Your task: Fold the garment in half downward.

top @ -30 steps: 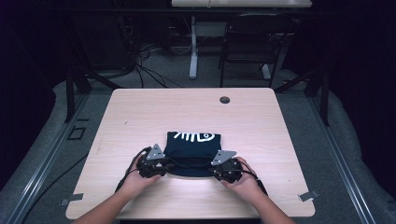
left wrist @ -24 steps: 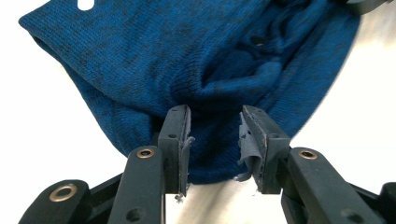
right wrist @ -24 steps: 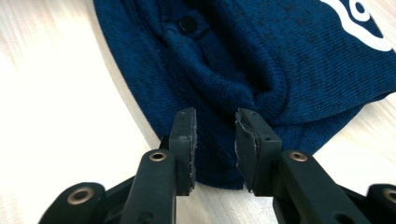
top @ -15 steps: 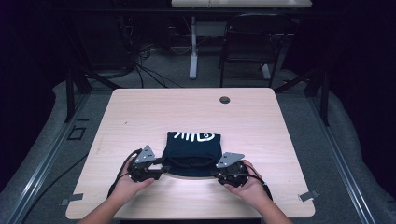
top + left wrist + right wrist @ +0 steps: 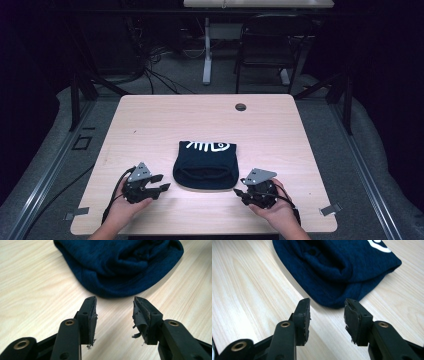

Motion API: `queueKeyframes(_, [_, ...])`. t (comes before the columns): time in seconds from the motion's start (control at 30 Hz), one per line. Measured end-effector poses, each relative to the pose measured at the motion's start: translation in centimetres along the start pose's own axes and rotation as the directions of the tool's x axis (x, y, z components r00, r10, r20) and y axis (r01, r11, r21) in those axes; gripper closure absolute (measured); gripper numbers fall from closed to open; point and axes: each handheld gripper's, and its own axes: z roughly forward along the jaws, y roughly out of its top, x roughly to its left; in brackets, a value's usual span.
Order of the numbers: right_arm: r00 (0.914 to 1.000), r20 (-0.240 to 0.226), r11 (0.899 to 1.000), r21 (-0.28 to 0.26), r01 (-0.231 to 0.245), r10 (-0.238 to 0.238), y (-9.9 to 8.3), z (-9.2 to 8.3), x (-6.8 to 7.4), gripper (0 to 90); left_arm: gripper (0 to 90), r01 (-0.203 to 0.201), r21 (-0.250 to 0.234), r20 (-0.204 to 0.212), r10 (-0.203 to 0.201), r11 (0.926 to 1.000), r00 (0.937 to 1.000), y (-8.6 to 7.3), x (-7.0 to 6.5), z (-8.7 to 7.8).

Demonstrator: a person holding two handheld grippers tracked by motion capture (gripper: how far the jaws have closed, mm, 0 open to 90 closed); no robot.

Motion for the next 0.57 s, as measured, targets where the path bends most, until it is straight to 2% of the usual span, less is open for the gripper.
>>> queueKeyframes(0.07, [0.9999,0.010,1.000,-0.002,-0.007,0.007,-0.4,0.0,0.1,55.3,52.5,0.005,-0.002,-0.004,-0.005,1.0000,1.0000,-0.3,0.3,-0.2])
queueKeyframes(0.1, [0.9998,0.014,1.000,-0.006,-0.011,0.011,-0.5,0.1,0.0,55.2,52.4,0.020,-0.005,-0.003,-0.020,0.9998,0.9998,-0.5,0.4,-0.3])
queueKeyframes(0.23, [0.9985,0.006,0.998,-0.018,-0.054,0.054,-1.0,0.4,-0.1,54.5,52.0,0.042,-0.017,-0.018,-0.043,0.9990,0.9989,-0.8,1.0,-0.4])
queueKeyframes(0.33, [0.9990,0.011,0.999,-0.006,-0.044,0.044,-1.2,0.7,-0.1,52.7,51.7,0.053,-0.015,-0.029,-0.053,0.9985,0.9982,-1.0,1.2,-0.4])
queueKeyframes(0.47, [0.9993,0.025,0.999,0.017,-0.028,0.027,-1.6,1.2,-0.1,52.5,51.4,0.033,-0.002,-0.054,-0.033,0.9995,0.9980,-1.1,1.2,-0.1])
queueKeyframes(0.57, [0.9992,0.029,0.999,0.016,-0.028,0.028,-1.6,1.3,-0.1,52.2,49.9,0.037,-0.006,-0.050,-0.038,0.9993,0.9980,-1.1,1.1,0.0])
